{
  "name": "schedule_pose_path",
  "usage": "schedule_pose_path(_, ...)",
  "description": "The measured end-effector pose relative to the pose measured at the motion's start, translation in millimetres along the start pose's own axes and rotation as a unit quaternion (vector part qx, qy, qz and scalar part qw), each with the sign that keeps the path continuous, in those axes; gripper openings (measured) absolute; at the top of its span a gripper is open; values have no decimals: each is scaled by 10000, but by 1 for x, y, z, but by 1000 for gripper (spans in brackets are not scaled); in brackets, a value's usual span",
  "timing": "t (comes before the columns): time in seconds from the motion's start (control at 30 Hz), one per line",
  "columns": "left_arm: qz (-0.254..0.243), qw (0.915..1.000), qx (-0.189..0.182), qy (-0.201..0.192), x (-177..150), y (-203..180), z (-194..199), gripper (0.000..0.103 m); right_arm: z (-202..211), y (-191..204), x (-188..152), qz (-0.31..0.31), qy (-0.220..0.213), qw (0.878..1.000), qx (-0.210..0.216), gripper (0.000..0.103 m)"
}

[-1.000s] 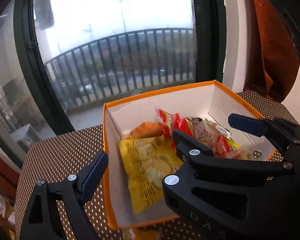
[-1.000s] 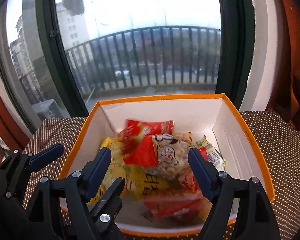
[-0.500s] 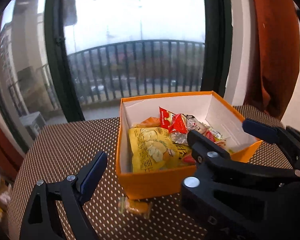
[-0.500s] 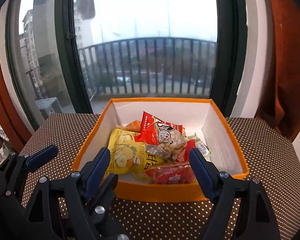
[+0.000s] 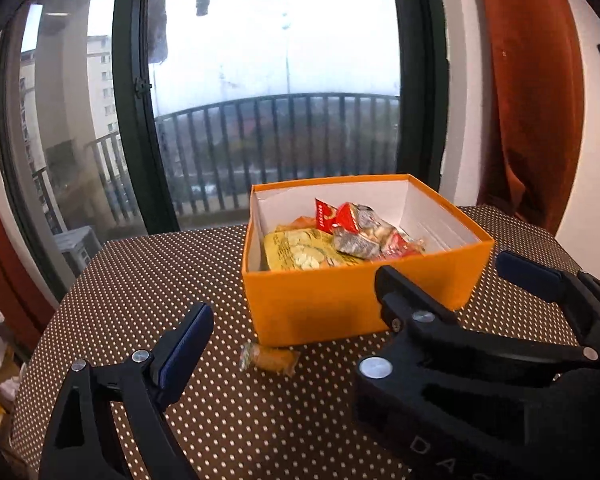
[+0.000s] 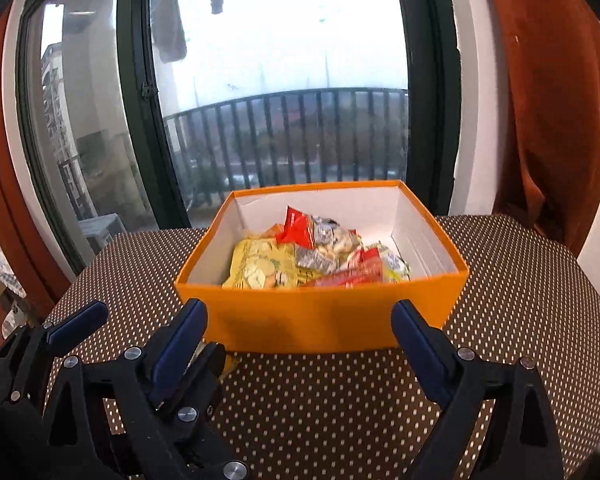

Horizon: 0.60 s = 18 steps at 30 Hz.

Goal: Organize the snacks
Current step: 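Withdraw both tools from the box toward the yellow wrapped cake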

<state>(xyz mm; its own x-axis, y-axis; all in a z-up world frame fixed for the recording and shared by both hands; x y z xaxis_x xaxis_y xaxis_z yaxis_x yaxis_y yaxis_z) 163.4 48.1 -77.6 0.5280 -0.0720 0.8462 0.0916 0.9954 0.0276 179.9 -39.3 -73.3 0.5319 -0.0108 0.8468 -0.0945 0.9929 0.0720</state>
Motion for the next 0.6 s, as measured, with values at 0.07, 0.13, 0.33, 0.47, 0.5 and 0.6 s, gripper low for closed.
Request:
schedule_pose_path(0.07,-28,10000,-90,-16,-9,-3,2,93,4,-1,-10,-25,-4,10000,-16,97)
schedule_pose_path(0.13,6,9999,-162,-1,-18,-5,2,93,5,-1,-20,5,25,10000,-71,100)
schedule_pose_path(0.33,-92,9992,-333,176,-46,-6,-11,93,-10,1,-48,-38,208,9997,-130,101)
schedule_pose_path(0.47,-193,9984,-317,430,-65,1,-33,92,-31,5,-67,-44,463,9988,-144,101)
schedule_pose_path(0.5,-231,9980,-309,492,-69,4,-39,92,-38,7,-73,-61,515,9986,-120,101)
schedule_pose_path(0.6,-318,9973,-219,618,-78,13,-56,92,-53,8,-83,-147,561,9983,-89,101)
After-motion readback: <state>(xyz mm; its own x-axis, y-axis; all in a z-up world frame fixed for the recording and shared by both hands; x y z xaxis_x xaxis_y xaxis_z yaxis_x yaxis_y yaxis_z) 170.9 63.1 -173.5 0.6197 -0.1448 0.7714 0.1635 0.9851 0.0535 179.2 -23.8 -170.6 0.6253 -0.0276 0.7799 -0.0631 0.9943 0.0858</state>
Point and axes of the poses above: each gripper's, at about its wrist camera, not at the fingertips, and z roughly against the way its jaws point, y to its left, x to its top, the point moved 10 cm from there along -z, roughly the way its jaws point, and after that the axes turned 2 degrees about -x, right-handed, at the moved point
